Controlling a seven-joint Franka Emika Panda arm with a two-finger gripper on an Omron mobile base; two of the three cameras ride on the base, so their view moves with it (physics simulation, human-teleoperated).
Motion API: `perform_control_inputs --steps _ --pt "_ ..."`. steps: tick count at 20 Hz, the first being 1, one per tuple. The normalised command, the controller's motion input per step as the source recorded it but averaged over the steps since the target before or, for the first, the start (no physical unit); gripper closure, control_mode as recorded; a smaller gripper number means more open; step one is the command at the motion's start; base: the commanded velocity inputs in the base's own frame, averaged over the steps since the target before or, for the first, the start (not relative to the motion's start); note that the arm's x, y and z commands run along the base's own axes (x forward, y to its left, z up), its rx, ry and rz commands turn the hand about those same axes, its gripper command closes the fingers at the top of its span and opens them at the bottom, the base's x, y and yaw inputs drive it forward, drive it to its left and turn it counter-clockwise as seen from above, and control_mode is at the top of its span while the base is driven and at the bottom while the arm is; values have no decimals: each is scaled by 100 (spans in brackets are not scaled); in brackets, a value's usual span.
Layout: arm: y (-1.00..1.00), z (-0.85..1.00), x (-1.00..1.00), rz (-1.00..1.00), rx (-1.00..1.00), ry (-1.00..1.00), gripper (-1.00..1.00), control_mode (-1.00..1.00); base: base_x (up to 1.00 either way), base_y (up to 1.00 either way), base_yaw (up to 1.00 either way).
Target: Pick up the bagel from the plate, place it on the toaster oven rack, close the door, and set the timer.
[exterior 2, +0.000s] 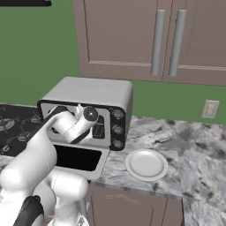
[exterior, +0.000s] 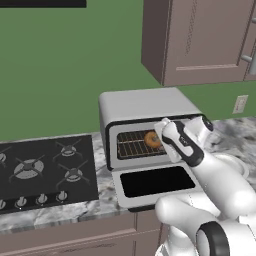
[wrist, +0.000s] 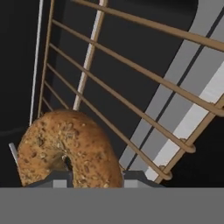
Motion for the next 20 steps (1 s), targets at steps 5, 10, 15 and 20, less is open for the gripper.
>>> perform_control_inputs --steps 5,10,15,20 --pt "0 -17 0 -6 0 11 -100 -100 0 0 0" --pt "1 0 -3 -4 0 1 -100 -100 0 0 0" --pt "6 23 -3 -4 0 0 -100 -100 0 0 0" --pt "0 54 -49 -2 4 0 -100 -100 0 0 0"
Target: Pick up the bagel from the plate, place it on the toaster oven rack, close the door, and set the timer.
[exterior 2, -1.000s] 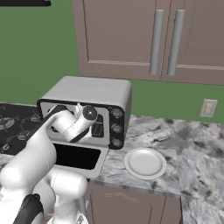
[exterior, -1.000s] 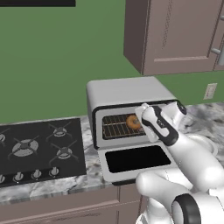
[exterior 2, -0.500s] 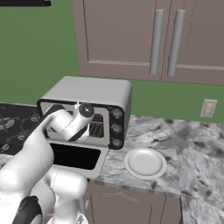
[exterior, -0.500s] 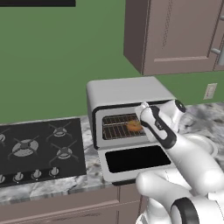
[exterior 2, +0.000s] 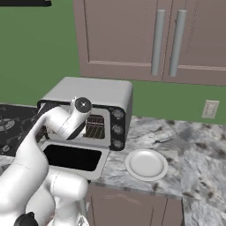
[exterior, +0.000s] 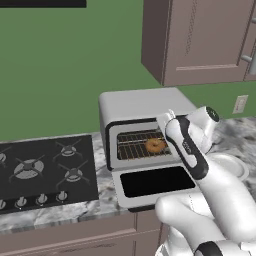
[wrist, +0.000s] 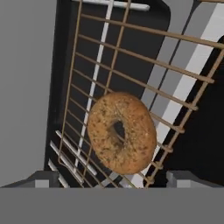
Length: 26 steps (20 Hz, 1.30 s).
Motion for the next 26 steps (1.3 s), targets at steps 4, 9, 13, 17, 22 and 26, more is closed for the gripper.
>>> perform_control_inputs --steps 4,9,13,17,22,26 --pt "0 61 -43 -3 5 0 -100 -100 0 0 0" --pt "2 26 -75 2 3 9 -100 -100 0 0 0" --pt "44 4 -59 27 -3 27 -100 -100 0 0 0" --pt "77 20 -8 40 -14 34 -100 -100 0 0 0" --pt "44 -1 9 26 -21 17 -100 -100 0 0 0" --pt "0 -36 -16 3 -15 1 -100 -100 0 0 0"
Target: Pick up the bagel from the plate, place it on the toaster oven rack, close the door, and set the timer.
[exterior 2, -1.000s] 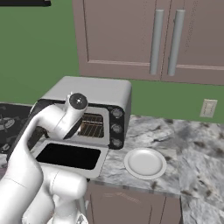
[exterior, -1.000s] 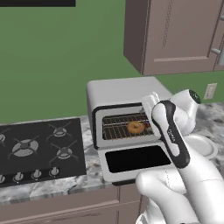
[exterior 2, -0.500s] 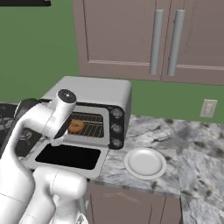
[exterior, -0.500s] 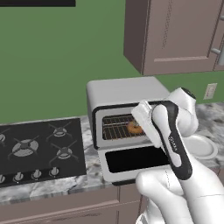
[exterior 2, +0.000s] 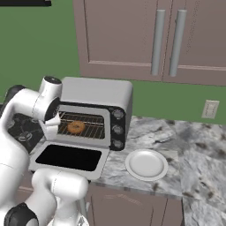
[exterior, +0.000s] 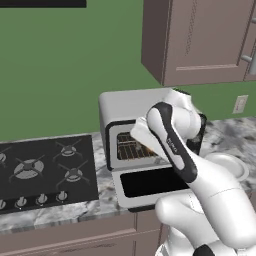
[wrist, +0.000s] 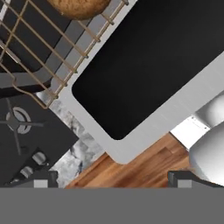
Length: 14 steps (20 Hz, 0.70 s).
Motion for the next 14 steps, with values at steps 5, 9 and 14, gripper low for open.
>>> perform_control_inputs --steps 5,9,14 --pt "0 -55 -53 -8 -16 -7 -100 -100 0 0 0" --pt "0 -54 -9 -18 -15 0 -100 -100 0 0 0" --pt "0 -39 17 -16 -11 0 -100 -100 0 0 0"
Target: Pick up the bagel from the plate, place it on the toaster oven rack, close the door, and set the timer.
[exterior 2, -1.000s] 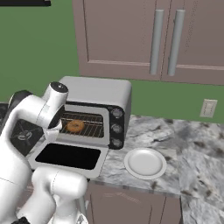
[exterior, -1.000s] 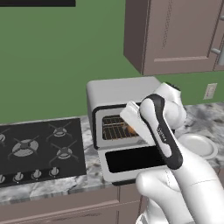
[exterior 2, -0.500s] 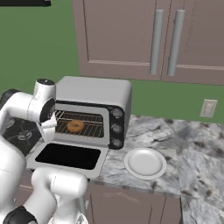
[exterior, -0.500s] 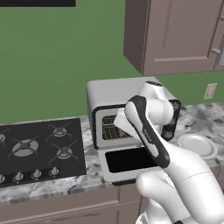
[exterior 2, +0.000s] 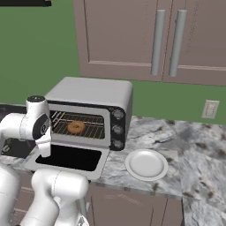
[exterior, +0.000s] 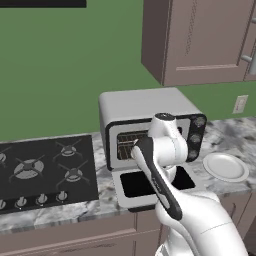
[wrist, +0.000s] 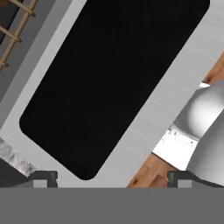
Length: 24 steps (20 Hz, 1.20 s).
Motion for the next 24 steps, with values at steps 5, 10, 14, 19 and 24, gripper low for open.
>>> perform_control_inputs --steps 5,10,14,19,24 --pt "0 -28 35 -14 -8 1 -100 -100 0 0 0" --pt "0 -18 36 -11 -5 0 -100 -100 0 0 0" --pt "0 -12 44 -9 -3 1 -100 -100 0 0 0" --pt "0 -10 42 -6 -1 1 -100 -100 0 0 0" --pt "1 -9 43 -5 0 2 -100 -100 0 0 0"
